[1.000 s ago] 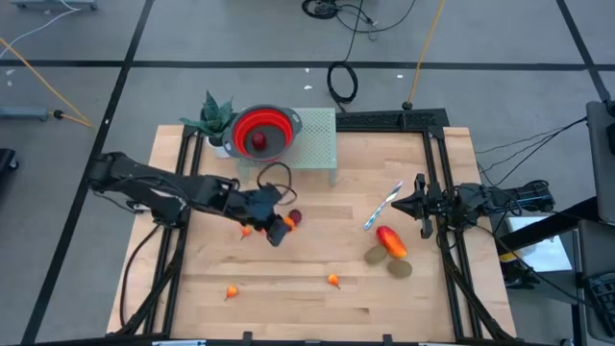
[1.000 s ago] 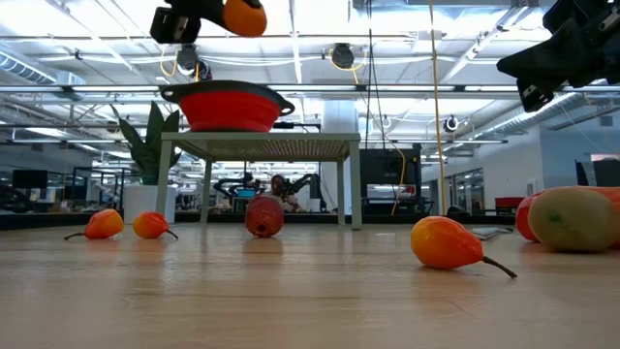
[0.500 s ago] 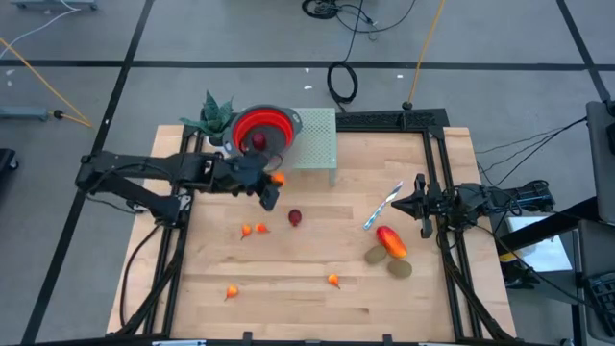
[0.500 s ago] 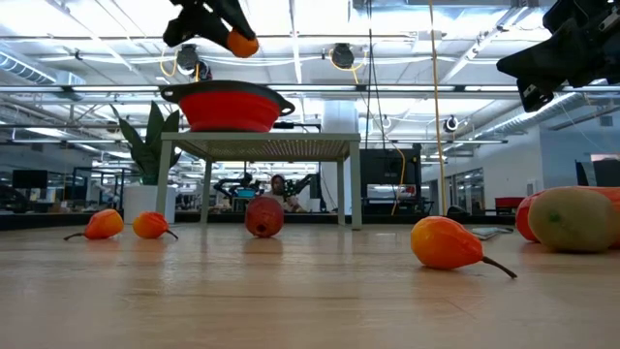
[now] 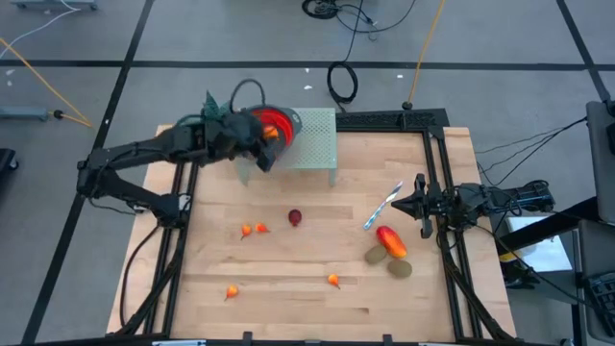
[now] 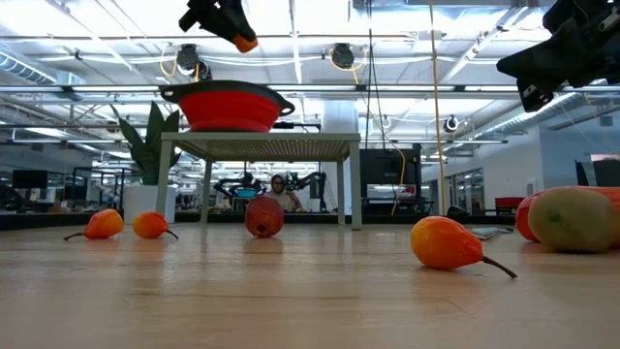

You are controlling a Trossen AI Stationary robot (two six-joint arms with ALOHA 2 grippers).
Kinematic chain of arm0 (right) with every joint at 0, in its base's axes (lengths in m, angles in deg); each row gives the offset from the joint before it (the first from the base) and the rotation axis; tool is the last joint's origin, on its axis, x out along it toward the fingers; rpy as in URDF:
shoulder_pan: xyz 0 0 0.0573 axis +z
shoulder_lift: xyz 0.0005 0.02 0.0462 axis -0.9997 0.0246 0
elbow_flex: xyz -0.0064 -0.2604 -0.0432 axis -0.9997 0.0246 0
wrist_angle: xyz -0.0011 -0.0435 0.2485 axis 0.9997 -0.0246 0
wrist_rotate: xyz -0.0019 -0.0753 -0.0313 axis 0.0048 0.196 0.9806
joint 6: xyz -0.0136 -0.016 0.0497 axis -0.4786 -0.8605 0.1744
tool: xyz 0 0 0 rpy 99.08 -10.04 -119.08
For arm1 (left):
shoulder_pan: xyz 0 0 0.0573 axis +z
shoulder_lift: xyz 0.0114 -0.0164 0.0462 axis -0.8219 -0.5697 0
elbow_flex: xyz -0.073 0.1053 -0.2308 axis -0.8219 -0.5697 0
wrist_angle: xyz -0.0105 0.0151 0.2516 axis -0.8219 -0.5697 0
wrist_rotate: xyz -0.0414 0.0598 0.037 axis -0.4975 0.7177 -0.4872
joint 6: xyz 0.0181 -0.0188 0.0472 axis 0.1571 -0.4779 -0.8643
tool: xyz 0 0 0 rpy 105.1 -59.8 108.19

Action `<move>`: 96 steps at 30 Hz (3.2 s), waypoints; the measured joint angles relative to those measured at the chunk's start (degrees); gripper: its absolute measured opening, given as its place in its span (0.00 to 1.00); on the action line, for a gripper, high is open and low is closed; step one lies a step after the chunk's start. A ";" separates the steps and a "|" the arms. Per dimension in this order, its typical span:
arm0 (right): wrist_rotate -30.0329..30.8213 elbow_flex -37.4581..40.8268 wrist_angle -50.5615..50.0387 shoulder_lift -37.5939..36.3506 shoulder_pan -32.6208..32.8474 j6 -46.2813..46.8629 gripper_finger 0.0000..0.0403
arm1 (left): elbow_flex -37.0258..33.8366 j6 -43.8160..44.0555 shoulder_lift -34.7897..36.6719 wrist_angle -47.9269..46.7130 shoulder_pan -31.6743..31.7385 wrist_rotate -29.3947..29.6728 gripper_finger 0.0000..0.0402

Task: Pick & Place Fruit
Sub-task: Put the orange into the red strainer bowl on the shelf

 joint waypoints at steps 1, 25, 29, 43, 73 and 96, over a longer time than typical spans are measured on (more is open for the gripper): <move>0.02 0.00 0.01 0.01 0.00 0.02 0.00 | 0.41 -1.87 0.00 0.00 0.90 0.27 0.27; 0.07 0.00 0.00 0.00 -0.02 0.02 0.00 | 2.63 -23.73 -5.51 4.08 15.53 -9.74 0.27; 0.07 0.00 0.01 0.00 -0.02 0.02 0.00 | 2.63 -23.89 -8.06 3.22 16.47 -13.83 0.27; 0.07 0.01 0.02 0.00 -0.02 0.02 0.00 | 2.61 -23.42 -11.81 -9.47 18.99 -17.76 0.27; 0.07 0.00 0.02 0.00 -0.02 0.02 0.00 | 2.59 -18.80 -13.96 -13.02 24.39 -19.65 0.27; 0.07 0.00 0.02 0.02 -0.02 0.02 0.00 | 2.55 -18.32 -16.22 -13.01 24.39 -22.14 0.44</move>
